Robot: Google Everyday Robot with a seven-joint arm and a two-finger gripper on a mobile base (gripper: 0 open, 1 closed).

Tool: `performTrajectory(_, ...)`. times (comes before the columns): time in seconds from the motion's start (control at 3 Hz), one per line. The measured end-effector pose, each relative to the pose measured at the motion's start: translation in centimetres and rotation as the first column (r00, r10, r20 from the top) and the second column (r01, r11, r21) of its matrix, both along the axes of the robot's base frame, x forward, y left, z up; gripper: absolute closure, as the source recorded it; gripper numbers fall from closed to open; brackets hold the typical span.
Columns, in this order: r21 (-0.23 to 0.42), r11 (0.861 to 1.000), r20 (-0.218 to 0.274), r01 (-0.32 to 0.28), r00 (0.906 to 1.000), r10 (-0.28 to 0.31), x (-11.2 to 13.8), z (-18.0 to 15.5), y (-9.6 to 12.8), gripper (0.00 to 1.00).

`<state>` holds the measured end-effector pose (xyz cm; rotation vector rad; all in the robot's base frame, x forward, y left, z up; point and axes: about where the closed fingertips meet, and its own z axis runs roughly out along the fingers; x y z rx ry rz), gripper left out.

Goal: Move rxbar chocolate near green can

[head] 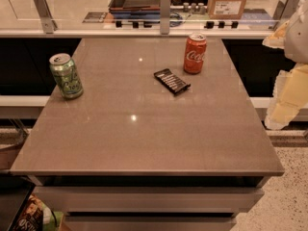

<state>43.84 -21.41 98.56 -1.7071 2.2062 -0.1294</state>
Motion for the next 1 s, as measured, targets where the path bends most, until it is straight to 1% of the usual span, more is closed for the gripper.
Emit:
performTrajectory(0.33, 0.000, 1.000, 0.000, 0.000, 1.0000, 0.000, 0.0, 0.0, 0.0, 0.00)
performTrajectory(0.67, 0.023, 1.000, 0.014, 0.006, 0.9999, -0.006, 0.3, -0.1, 0.4, 0.00)
performTrajectory(1.0, 0.104, 0.994, 0.039, 0.034, 0.9985, -0.038, 1.4, -0.9, 1.5, 0.00)
